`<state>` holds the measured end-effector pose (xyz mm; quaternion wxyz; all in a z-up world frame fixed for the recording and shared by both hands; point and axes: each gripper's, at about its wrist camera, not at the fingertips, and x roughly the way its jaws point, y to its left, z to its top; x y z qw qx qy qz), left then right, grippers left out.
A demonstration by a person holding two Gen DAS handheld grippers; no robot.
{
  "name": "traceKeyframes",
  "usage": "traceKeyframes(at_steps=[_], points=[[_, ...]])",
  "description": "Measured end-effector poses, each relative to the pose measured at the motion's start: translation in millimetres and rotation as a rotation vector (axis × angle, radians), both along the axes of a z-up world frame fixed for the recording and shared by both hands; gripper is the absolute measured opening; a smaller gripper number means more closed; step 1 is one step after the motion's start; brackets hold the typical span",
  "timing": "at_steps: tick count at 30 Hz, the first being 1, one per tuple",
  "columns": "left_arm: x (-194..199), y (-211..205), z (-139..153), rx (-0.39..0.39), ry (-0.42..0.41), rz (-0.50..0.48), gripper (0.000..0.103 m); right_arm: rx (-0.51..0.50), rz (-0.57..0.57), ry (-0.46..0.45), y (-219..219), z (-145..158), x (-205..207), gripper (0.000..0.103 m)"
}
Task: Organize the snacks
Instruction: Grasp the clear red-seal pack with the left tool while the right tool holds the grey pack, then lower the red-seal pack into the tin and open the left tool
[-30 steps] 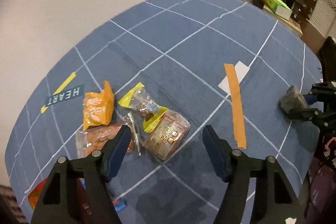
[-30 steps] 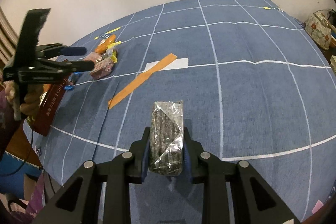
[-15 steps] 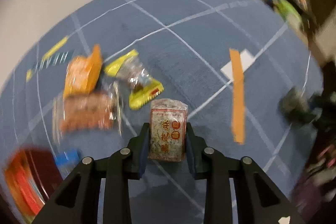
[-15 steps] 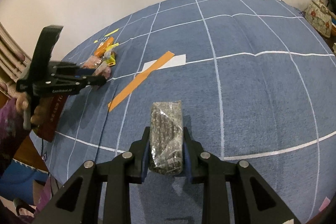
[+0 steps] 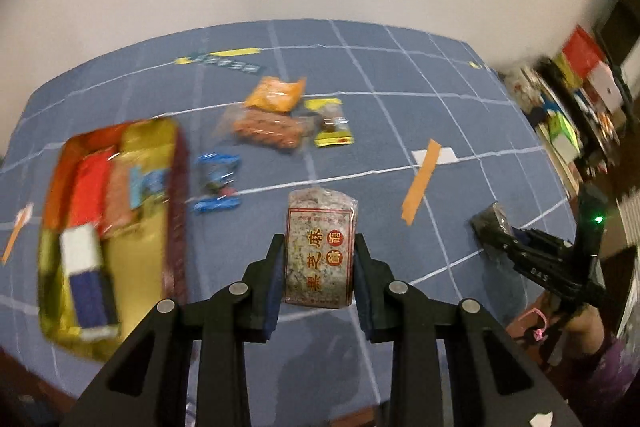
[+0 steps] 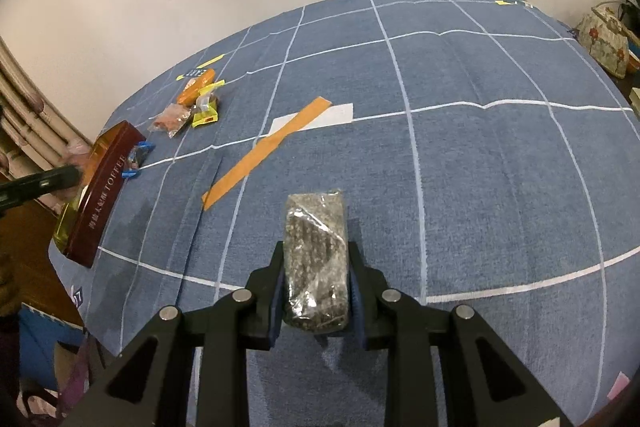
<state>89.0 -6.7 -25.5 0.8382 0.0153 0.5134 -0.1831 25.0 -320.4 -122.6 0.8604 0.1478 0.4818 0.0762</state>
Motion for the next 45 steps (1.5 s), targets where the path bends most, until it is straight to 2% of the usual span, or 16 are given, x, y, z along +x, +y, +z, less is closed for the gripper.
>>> traceKeyframes(at_steps=[4, 9, 16, 21, 30, 45], points=[[-17, 34, 8, 0.009, -0.016, 0.095, 0.027, -0.007, -0.003, -0.006, 1, 0, 0, 0.027], [-34, 87, 11, -0.022, -0.014, 0.211, 0.027, -0.005, -0.013, -0.012, 1, 0, -2, 0.027], [-45, 138, 13, 0.033, -0.039, 0.307, 0.027, -0.023, -0.016, -0.017, 3, 0, -3, 0.027], [-43, 148, 8, 0.041, -0.039, 0.325, 0.027, -0.027, -0.014, -0.018, 4, -1, -3, 0.027], [-35, 132, -2, 0.110, -0.076, 0.292, 0.027, -0.027, -0.014, -0.020, 3, 0, -3, 0.027], [-16, 133, -20, 0.155, -0.077, 0.317, 0.028, -0.042, -0.018, -0.027, 5, 0, -3, 0.027]])
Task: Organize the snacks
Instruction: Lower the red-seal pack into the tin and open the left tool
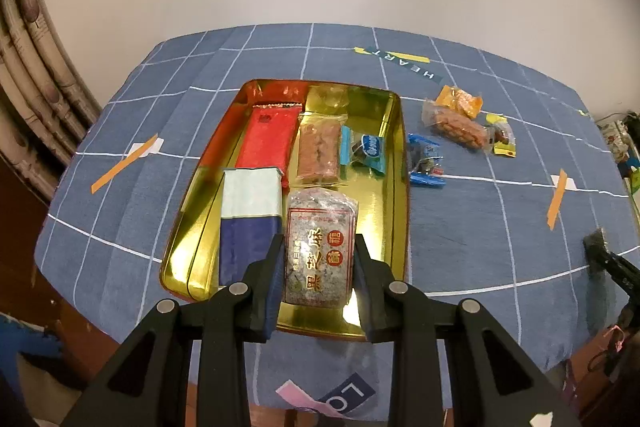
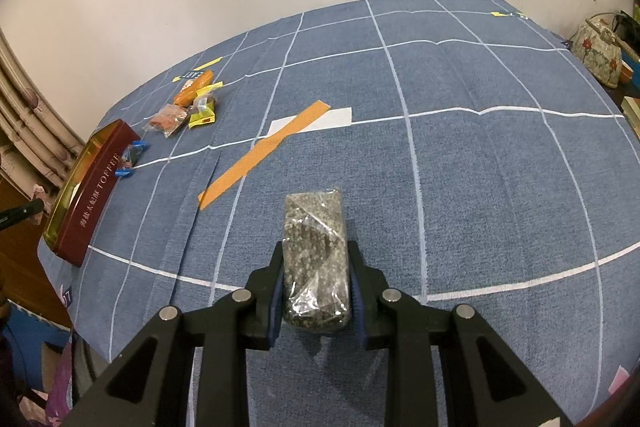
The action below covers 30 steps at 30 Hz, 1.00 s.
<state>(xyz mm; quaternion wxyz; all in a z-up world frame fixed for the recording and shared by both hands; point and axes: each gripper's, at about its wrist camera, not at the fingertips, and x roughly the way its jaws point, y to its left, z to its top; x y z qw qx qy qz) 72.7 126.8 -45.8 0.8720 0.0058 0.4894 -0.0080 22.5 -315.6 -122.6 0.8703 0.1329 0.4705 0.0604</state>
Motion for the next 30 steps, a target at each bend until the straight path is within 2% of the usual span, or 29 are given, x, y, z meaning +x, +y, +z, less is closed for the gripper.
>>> traceKeyframes(at_steps=[30], points=[[16, 1, -27, 0.037, 0.049, 0.006, 0.028, -0.001, 0.000, -0.002, 0, -1, -1, 0.027]])
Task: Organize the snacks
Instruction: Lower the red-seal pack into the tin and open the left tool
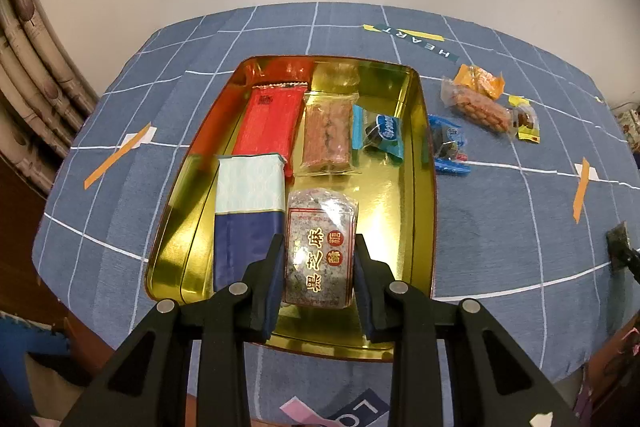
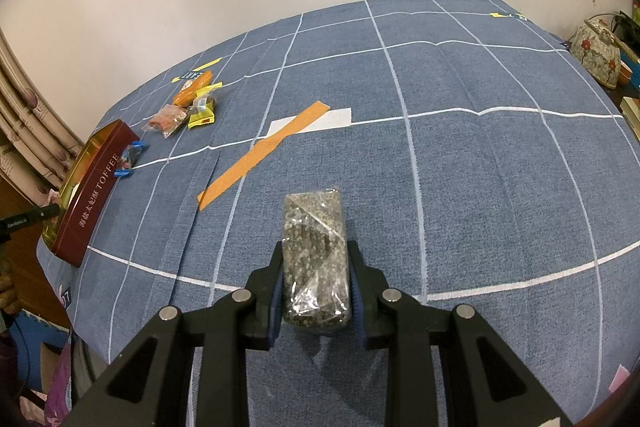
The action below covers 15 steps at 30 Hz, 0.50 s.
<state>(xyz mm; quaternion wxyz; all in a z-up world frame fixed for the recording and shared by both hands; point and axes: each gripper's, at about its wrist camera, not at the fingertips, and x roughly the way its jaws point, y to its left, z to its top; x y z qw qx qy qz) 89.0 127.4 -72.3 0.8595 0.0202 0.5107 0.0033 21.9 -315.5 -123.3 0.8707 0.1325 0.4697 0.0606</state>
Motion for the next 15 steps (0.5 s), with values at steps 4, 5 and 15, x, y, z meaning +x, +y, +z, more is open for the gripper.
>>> traceKeyframes(at_steps=[4, 5, 15], points=[[0.7, 0.3, -1.6, 0.004, 0.003, 0.000, 0.028, 0.000, 0.000, 0.000, -0.5, 0.1, 0.0, 0.027], [0.8, 0.3, -2.2, 0.004, 0.005, -0.001, 0.028, -0.001, 0.000, 0.000, -0.6, 0.2, 0.4, 0.027], [1.1, -0.8, -4.6, 0.012, 0.010, -0.005, 0.032, -0.001, 0.000, -0.001, -0.3, 0.2, 0.1, 0.027]])
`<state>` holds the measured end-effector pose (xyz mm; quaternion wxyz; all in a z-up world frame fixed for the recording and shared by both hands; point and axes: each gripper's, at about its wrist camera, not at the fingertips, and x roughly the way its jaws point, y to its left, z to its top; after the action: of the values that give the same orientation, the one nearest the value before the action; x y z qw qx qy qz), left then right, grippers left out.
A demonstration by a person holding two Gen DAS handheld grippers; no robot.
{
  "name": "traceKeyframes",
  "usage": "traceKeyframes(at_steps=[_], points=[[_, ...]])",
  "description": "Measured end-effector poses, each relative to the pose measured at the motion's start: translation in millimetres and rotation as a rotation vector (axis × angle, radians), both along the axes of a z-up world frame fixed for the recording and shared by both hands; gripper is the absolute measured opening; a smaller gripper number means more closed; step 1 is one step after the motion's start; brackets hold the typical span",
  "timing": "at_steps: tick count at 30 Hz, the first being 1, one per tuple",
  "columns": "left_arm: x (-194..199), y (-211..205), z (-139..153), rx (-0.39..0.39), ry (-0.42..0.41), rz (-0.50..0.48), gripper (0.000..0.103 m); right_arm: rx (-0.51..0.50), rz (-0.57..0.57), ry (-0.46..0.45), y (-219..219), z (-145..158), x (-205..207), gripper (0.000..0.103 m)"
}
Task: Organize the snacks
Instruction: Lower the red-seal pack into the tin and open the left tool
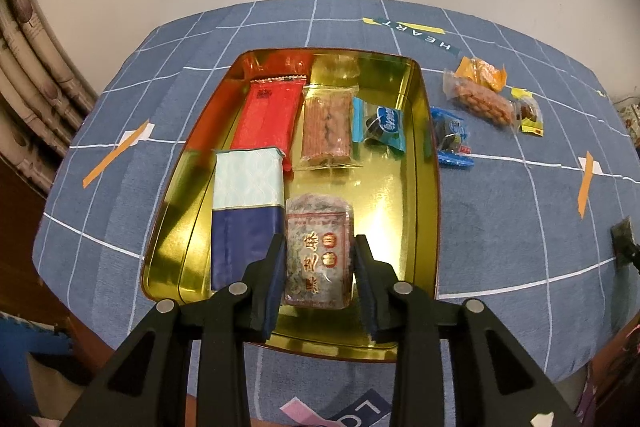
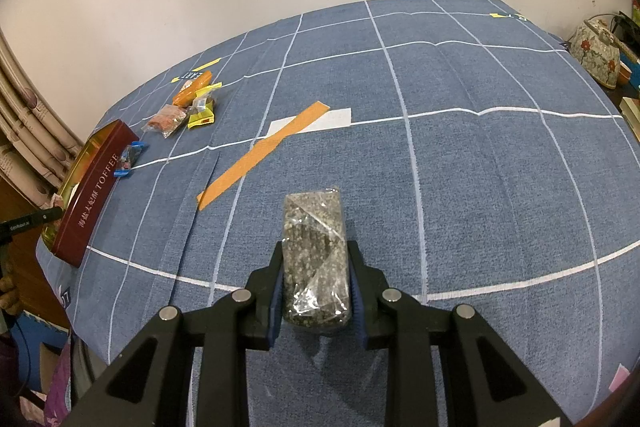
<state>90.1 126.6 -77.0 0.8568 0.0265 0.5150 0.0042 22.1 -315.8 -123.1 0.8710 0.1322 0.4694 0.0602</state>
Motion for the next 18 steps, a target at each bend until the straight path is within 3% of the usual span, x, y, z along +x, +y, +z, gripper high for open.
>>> traceKeyframes(at_steps=[18], points=[[-6, 0, 11, 0.022, -0.033, 0.010, 0.032, -0.013, -0.002, -0.003, 2, -1, 0, 0.027]])
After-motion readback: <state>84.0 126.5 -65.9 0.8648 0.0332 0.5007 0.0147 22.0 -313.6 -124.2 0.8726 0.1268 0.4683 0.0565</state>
